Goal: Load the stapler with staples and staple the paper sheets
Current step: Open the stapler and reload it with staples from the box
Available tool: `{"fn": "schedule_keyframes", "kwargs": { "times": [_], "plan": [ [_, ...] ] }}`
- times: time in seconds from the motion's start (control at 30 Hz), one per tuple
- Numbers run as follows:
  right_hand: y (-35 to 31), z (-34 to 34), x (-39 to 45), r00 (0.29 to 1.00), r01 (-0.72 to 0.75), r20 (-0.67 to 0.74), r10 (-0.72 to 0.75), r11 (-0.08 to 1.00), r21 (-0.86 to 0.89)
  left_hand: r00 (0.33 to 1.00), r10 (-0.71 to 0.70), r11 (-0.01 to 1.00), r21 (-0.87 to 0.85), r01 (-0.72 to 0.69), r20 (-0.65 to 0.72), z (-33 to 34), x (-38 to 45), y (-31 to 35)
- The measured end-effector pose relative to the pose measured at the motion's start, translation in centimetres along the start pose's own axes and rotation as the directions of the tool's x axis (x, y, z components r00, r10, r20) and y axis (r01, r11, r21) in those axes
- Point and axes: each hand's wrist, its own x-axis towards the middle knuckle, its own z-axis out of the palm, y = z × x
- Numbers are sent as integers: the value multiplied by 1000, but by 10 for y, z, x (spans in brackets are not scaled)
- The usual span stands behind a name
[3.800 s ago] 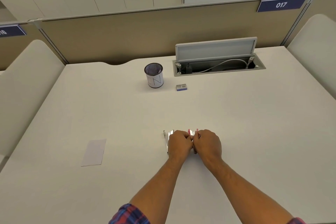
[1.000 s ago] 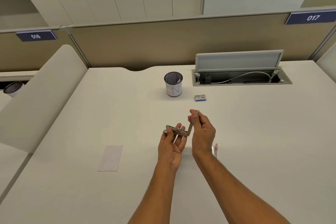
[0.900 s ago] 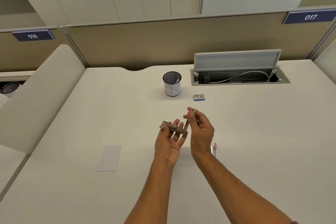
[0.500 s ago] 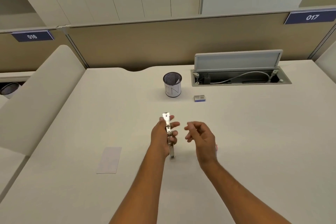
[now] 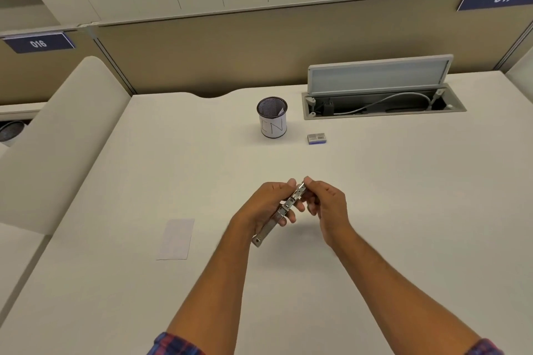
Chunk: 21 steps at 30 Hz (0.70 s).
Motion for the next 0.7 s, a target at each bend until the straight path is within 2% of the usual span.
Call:
{"fn": "schedule_keyframes", "kwargs": {
  "times": [0.13,0.3,0.5,0.7],
  "plan": [
    [-5,1,7,999,-12,-47,16,997,71,992,127,979,161,-125,-2,-2,-3,-4],
    [-6,-4,12,1000,-21,15,20,992,126,971,234,918,341,-202,-53,-3,-4,-7],
    [-2,-5,13,997,-76,-11,77,995,63,927,370,751,609,-255,-68,3,-1,-12],
    [3,-8,12,996,-86,22,85,995,55,916,400,643,720,-261,-25,4,1,-12]
  ]
}}
